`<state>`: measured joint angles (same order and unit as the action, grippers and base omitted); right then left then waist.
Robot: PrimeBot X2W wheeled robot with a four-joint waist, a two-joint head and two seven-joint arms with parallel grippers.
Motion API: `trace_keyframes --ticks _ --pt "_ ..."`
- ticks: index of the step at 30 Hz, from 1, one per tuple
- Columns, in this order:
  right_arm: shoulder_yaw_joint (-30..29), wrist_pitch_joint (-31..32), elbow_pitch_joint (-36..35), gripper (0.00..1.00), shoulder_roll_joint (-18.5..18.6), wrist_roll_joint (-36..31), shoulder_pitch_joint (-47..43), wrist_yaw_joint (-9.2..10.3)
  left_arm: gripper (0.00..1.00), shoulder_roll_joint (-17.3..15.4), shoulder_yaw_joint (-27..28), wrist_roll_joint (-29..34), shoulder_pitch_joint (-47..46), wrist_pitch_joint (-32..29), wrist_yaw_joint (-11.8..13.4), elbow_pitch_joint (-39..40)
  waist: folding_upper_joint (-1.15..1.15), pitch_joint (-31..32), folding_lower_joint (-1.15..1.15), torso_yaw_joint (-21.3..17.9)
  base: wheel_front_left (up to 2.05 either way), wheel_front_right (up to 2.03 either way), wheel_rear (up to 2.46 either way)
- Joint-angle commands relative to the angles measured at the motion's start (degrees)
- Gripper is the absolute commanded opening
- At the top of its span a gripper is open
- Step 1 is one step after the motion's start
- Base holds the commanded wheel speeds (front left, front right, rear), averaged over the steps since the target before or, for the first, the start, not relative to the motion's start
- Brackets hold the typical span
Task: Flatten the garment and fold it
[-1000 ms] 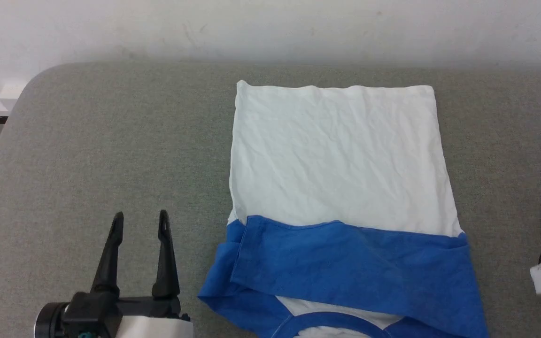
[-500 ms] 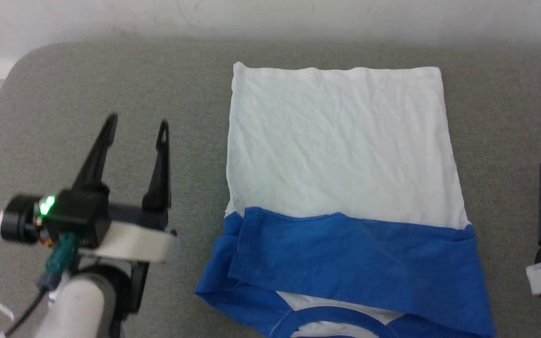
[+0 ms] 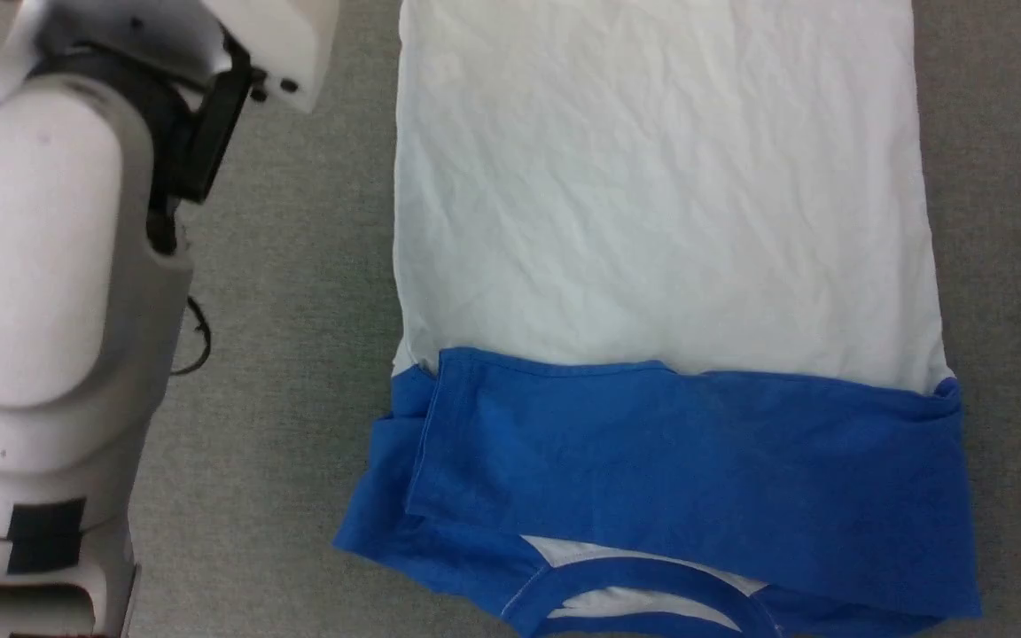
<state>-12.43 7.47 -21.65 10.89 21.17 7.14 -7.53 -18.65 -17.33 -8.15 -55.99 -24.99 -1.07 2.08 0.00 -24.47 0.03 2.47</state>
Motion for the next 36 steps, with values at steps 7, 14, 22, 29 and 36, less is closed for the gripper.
trace_keyframes --ticks 7,14,22,29,36 --pt "1.65 -1.94 2.17 1.0 1.93 2.54 2.71 0.04 1.0 0.93 -2.09 -2.3 -9.46 -9.86 -3.07 -10.83 0.0 -12.48 -0.03 -3.75 0.0 0.0 0.0" --pt "2.37 -3.46 3.35 1.0 3.81 3.88 4.11 0.04 1.0 2.64 -1.86 -3.76 -12.86 -15.5 -1.69 -16.47 0.0 -17.29 -0.03 -5.09 0.0 0.0 0.0" --pt "3.21 -4.65 4.65 1.0 5.01 4.73 5.34 0.04 1.0 2.17 -0.4 -3.66 -13.56 -15.85 1.35 -19.36 0.0 -19.98 -0.03 -6.7 0.0 0.0 0.0" --pt "2.53 -5.3 5.86 1.0 5.28 4.7 4.93 0.04 0.0 1.1 0.39 -4.02 -12.52 -12.44 1.85 -20.03 0.0 -19.92 -0.03 -7.37 0.0 0.0 0.0" --pt "2.65 -3.93 2.31 1.0 7.37 6.33 6.46 0.04 0.0 0.66 0.58 -3.96 -11.21 -7.5 2.38 -21.51 0.0 -16.6 -0.03 -7.01 0.0 0.0 0.0"
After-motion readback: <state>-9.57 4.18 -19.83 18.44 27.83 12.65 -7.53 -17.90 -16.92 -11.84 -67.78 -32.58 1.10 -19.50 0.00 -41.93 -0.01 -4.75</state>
